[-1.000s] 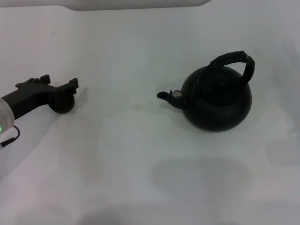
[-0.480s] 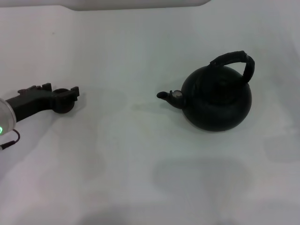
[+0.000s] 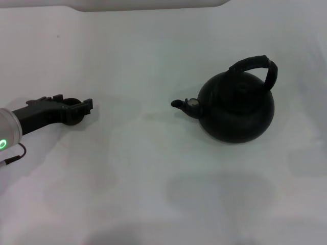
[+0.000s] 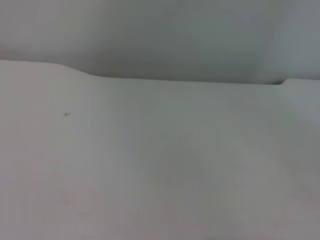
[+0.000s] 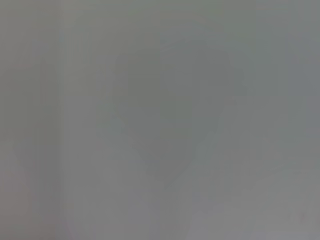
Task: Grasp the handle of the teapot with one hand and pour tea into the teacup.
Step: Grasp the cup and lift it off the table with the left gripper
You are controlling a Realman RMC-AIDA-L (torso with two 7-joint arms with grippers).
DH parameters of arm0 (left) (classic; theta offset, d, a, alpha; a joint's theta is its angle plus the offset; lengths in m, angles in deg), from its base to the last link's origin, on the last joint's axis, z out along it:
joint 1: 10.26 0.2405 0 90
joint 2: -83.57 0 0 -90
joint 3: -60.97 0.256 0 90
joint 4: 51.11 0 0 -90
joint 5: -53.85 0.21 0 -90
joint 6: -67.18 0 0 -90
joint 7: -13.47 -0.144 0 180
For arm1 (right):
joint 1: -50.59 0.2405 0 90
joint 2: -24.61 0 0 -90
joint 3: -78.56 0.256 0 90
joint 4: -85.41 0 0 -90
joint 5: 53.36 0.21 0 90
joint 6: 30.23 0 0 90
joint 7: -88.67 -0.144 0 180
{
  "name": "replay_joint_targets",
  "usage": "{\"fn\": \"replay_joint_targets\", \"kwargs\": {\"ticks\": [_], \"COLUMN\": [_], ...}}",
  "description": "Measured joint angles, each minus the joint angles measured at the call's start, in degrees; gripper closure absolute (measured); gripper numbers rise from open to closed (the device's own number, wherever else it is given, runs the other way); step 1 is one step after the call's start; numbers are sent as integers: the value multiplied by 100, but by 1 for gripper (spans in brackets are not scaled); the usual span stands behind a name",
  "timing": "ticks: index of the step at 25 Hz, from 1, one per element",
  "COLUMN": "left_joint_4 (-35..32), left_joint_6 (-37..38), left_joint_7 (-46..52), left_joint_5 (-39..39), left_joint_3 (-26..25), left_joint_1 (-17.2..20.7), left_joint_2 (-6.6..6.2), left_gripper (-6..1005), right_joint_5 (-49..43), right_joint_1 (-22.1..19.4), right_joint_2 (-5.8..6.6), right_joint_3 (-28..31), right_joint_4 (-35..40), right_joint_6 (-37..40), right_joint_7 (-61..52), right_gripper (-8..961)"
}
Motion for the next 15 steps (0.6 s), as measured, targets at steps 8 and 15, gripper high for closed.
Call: {"fn": "replay_joint_targets", "kwargs": {"ticks": [8, 15], "left_joint_4": [-16, -103], "left_joint_6": [-113, -319], "left_joint_7": [4, -7], "left_joint_5": [16, 230], "left_joint_3": [-80, -212], "left_joint_1": [-46, -134], "left_joint_2": [-2, 0], "left_gripper": [122, 121], "right_joint_5": [4, 8], "right_joint_1": [9, 18], "right_joint_2": [0, 0], "right_joint_3": [0, 0], "right_joint_4": [-1, -17], "right_joint_6": [-33, -36], "right_joint_7": [4, 6], "right_gripper": [82, 93]}}
